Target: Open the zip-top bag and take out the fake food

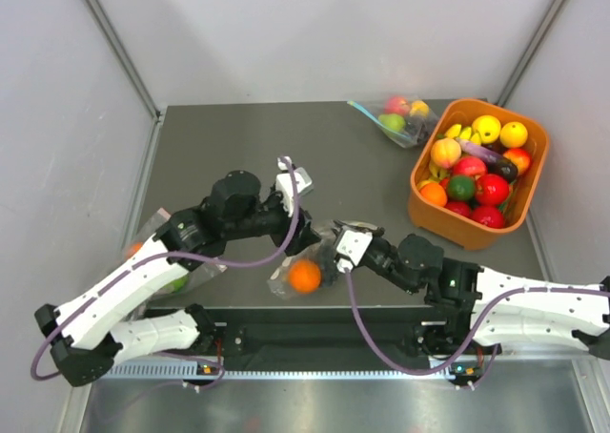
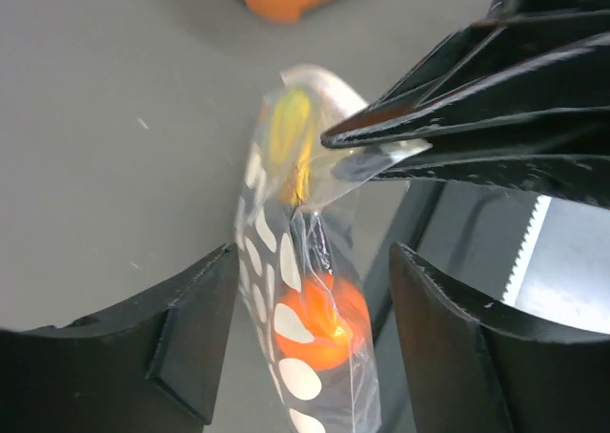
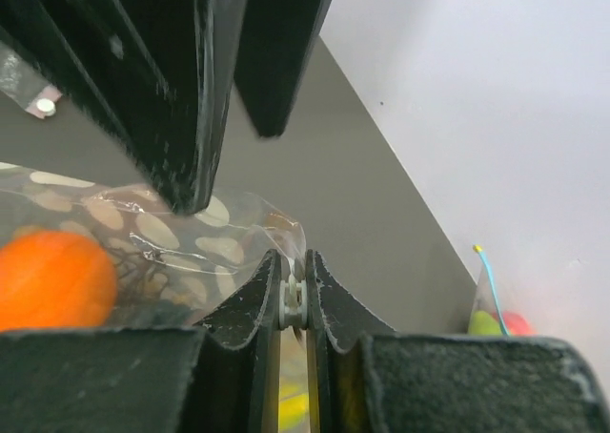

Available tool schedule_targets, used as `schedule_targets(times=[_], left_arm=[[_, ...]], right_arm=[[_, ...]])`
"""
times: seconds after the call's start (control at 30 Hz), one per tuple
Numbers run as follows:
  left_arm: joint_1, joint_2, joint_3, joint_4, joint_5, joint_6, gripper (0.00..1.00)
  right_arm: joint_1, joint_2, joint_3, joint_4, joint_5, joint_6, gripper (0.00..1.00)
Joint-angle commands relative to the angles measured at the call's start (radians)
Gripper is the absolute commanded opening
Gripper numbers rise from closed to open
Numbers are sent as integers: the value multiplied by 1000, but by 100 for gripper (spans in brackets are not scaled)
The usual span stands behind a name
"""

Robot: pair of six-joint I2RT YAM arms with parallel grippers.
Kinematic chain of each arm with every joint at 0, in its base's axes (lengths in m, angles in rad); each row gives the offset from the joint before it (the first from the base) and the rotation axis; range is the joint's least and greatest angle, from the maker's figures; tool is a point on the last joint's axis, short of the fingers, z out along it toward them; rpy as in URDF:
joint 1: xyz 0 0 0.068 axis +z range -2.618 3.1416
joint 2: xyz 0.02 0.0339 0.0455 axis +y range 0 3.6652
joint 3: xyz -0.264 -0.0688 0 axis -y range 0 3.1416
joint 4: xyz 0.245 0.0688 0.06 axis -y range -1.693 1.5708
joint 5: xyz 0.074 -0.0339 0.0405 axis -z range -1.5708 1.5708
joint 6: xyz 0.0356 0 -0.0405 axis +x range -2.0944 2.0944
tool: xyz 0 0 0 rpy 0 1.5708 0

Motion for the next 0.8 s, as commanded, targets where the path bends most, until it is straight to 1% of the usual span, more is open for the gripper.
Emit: schedule_targets(times=[0.0, 0.13, 0.23, 0.33, 0.57, 0.77], left_arm=[[2, -86, -1, 164, -24, 76, 70], [-1, -79, -13, 196, 36, 108, 70], [-8, -57, -13, 198, 47, 130, 71], [-14, -31, -6, 198, 48, 151, 72], [-32, 33, 28, 144, 65, 199, 72], [-41, 67, 37, 123, 39, 223, 71]], right_arm=[[-41, -2, 96, -71, -101, 62, 0], [-70, 17, 153, -135, -137, 126, 0], [-95, 38, 216, -210, -175, 154, 0], [-111, 53, 262, -244, -212, 175, 0], [-159, 81, 340, -296, -283, 224, 0], [-179, 95, 352, -303, -307, 244, 0]])
